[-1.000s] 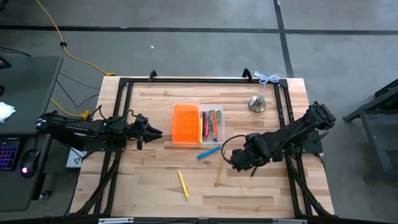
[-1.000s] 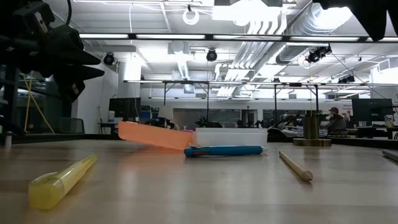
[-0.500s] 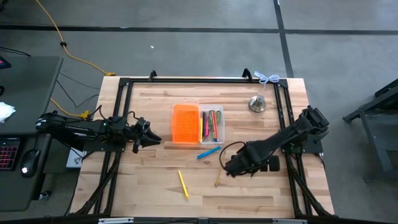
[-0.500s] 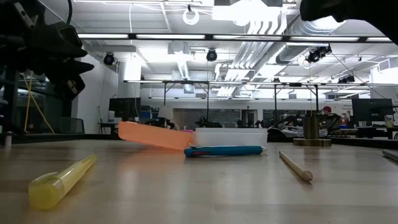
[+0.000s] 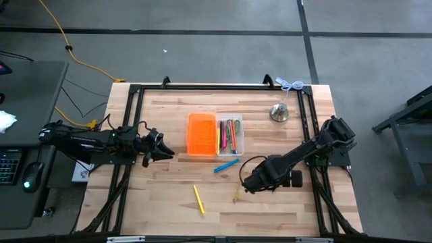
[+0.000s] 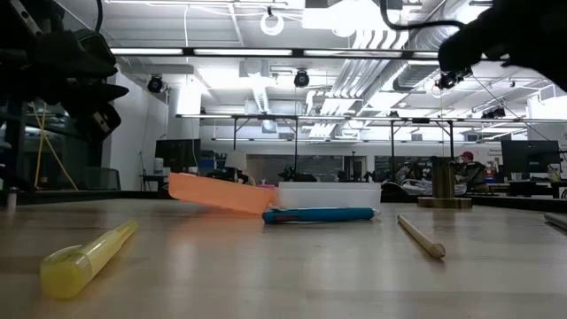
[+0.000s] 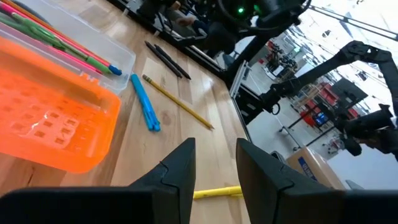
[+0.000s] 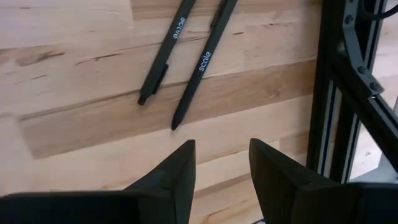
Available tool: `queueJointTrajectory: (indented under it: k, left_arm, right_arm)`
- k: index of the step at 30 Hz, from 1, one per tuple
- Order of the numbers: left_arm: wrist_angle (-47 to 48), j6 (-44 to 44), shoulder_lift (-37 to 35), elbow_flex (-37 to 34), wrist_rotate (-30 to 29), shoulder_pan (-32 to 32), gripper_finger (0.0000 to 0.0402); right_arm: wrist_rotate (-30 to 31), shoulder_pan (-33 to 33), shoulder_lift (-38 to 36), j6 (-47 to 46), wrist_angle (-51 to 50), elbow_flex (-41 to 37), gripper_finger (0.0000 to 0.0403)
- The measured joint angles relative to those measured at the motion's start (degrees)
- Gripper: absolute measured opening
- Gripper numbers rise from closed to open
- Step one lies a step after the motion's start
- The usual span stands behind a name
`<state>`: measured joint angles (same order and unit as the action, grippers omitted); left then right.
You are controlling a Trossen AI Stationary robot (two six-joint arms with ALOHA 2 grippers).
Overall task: Pick & place school supplies into a supply box
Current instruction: Put the right black pen into the supply box
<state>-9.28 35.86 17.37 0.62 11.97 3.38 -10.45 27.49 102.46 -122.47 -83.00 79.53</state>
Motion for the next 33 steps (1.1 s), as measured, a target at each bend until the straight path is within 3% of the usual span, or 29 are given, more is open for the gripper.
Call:
queueJointTrajectory:
  k: [14, 33]
  left_arm:
    - [0.0, 0.0, 0.02, 0.0, 0.0, 0.0, 0.0145]
    - [0.41, 1.51, 0.0, 0.0, -0.85, 0.0, 0.0145]
  right_arm:
    - [-1.55, -2.8, -7.07, -1.18, 9.93, -15.31, 0.0075]
    - [-2.09, -5.77, -7.32, -1.12, 24.27, -27.97, 0.0057]
